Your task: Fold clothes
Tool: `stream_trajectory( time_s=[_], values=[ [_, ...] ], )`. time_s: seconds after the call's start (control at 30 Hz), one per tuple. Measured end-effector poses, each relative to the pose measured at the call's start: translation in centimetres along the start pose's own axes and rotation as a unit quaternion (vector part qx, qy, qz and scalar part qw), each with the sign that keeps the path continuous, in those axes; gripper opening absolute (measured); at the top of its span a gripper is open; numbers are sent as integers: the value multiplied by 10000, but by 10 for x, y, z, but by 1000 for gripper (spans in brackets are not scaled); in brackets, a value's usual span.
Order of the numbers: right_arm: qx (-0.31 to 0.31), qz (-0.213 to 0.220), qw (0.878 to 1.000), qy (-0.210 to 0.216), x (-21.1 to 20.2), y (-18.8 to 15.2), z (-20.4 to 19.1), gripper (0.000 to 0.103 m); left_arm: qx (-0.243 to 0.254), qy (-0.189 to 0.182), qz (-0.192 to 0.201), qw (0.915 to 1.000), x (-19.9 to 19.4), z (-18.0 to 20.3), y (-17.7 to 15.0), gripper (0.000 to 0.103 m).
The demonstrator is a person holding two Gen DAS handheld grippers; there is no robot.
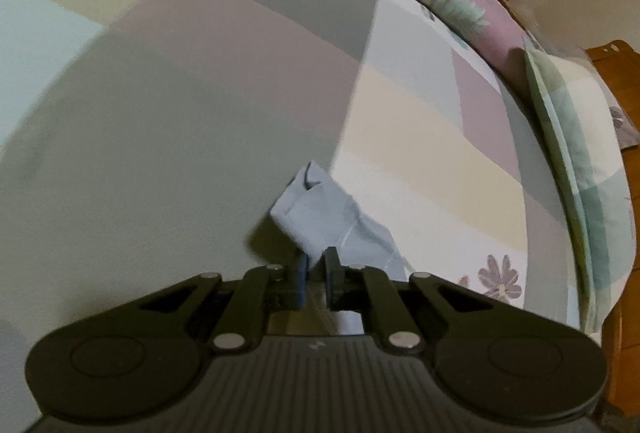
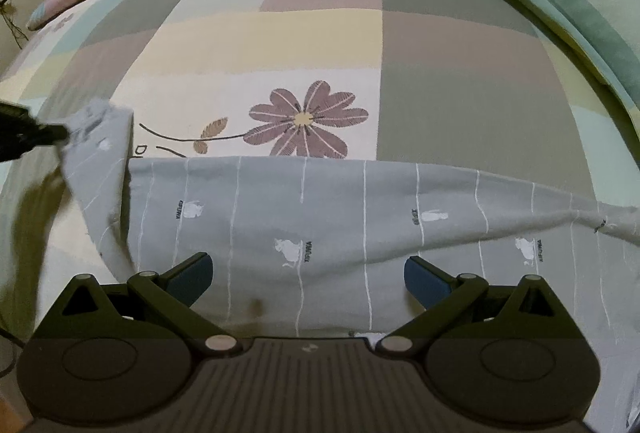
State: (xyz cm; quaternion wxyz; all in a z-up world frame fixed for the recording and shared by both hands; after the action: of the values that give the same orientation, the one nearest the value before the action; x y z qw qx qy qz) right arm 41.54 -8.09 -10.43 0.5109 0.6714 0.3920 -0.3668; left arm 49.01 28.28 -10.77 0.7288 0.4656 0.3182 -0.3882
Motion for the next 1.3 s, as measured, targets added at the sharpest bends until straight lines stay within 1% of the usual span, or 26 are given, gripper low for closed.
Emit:
stream_trajectory(
  time_s=[0.17, 0.27, 0.33, 0.37, 0.4, 0.47, 0.5, 0.57, 0.67, 0.7, 0.83, 0.93, 1.0, 1.03, 1.07, 1.13, 1.17, 1.23, 1.3],
  values=[
    [-264, -54, 9993, 240, 3, 10, -19, 103, -264, 216, -93, 9994, -21, -30, -22, 6],
    [-659, -91, 9963, 549, 10, 20, -45, 103, -449, 265, -174, 9985, -23, -46, -39, 6],
    [-966, -139, 9920, 797, 16, 29, -65, 102, -533, 285, -210, 9980, -25, -53, -49, 6],
    [-1127, -172, 9891, 931, 20, 33, -76, 100, -557, 286, -203, 9978, -26, -54, -54, 6],
    [-1288, -204, 9857, 1064, 24, 37, -87, 95, -589, 277, -200, 9977, -28, -56, -59, 6],
    [-1654, -285, 9769, 1325, 32, 45, -112, 87, -651, 250, -219, 9973, -30, -59, -69, 6],
    [-1852, -350, 9714, 1443, 38, 48, -124, 83, -677, 241, -231, 9971, -30, -60, -74, 7],
    [-2309, -432, 9577, 1661, 51, 55, -152, 79, -806, 210, -220, 9963, -27, -64, -81, 7],
    [-2990, -565, 9306, 2036, 71, 60, -193, 67, -1058, 115, -116, 9943, -24, -70, -86, 7],
    [-3196, -647, 9210, 2133, 78, 60, -206, 66, -1093, 98, -78, 9939, -23, -70, -87, 7],
    [-3973, -921, 8801, 2430, 104, 58, -254, 65, -1227, 2, 87, 9924, -20, -73, -90, 7],
    [-4368, -1133, 8539, 2593, 117, 52, -282, 61, -1290, -61, 170, 9915, -19, -75, -92, 7],
    [-4549, -1264, 8411, 2639, 127, 46, -294, 57, -1323, -75, 208, 9910, -19, -75, -92, 7],
    [-4641, -1316, 8350, 2645, 131, 43, -299, 57, -1325, -73, 223, 9909, -19, -74, -92, 7],
    [-4714, -1341, 8305, 2646, 134, 41, -304, 55, -1330, -65, 243, 9908, -18, -73, -92, 7],
    [-4840, -1325, 8253, 2590, 133, 39, -309, 29, -1349, -29, 298, 9904, -20, -73, -91, 6],
    [-4824, -1349, 8262, 2577, 133, 39, -310, 2, -1359, -12, 326, 9902, -21, -73, -91, 6],
    [-4799, -1388, 8279, 2550, 133, 39, -313, 1, -1378, -20, 398, 9897, -23, -72, -86, 6],
    [-4859, -1297, 8275, 2497, 131, 40, -316, 1, -1380, -36, 483, 9892, -27, -74, -80, 6]
  ],
)
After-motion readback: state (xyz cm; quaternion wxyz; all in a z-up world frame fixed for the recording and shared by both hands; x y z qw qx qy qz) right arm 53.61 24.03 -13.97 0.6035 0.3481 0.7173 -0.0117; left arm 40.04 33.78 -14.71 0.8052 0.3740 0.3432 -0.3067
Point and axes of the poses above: each gripper's, at about its wrist camera, not at the fingertips, and x roughly the way its jaws point, z to its right, y to its top, the point moved 7 cm from there along x, roughly the way its jaws point, and after that the axes turned 10 degrees about x, right-handed, at the moved point
